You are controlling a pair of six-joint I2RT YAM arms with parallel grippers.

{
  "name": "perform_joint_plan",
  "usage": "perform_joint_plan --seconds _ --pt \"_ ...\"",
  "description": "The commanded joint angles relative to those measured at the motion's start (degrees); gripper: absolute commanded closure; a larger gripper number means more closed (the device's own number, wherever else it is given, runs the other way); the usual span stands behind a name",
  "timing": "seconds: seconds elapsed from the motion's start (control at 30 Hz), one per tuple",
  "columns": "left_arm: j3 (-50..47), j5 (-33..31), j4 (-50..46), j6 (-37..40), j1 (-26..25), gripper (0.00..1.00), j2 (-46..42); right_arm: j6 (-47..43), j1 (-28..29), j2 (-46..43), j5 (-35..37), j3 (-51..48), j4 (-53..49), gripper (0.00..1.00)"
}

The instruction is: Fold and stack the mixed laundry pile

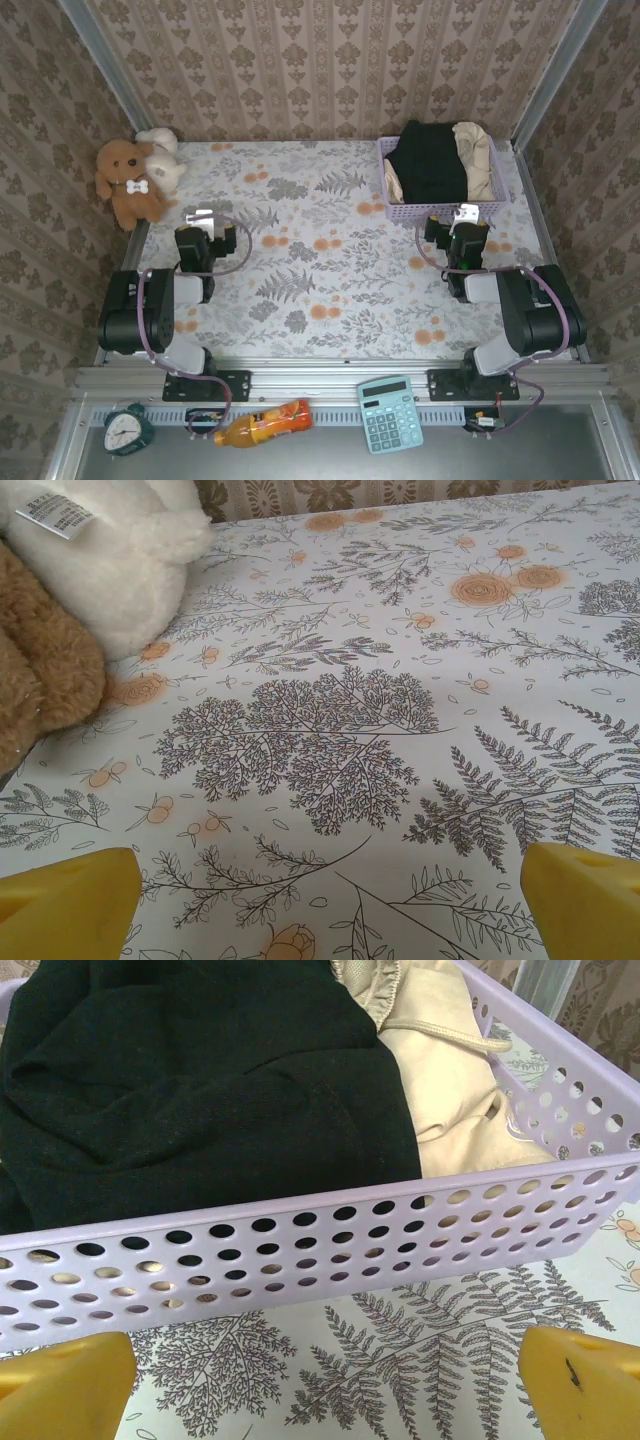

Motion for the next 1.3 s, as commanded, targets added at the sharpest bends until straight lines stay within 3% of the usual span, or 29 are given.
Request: perform_joint_plan --seconds 0.0,0.9,1.0,1.07,1.17,1.27 --pt "0.5 0.7 1.6 0.1 0.2 0.0 0.3 -0.8 0.3 0.2 -0.8 -0.2 1.4 0.0" --pt "0.6 1.0 1.4 0.1 0.3 0.0 0.3 -0.6 0.1 0.2 -1.1 -0.1 1.1 0.0" --pt "-0.8 -1.6 2.3 -0.5 0.1 0.0 -2.4 -0.5 0.4 -1.9 0.0 -0.4 -0.4 0.0" --pt "0.0 -4.5 -4.7 -1.3 -0.1 0.0 -9.3 -2.1 1.4 -3.6 0.4 -0.7 0.0 0.0" --pt "4.3 -6.1 -21.1 -2.9 -0.2 0.0 -21.3 -1.3 2.2 -13.3 1.6 5.3 -20.6 0.0" --pt "11.3 -7.6 -36.3 -4.9 -0.7 0.0 -28.1 -1.0 1.9 -19.2 1.3 10.8 -32.4 0.0"
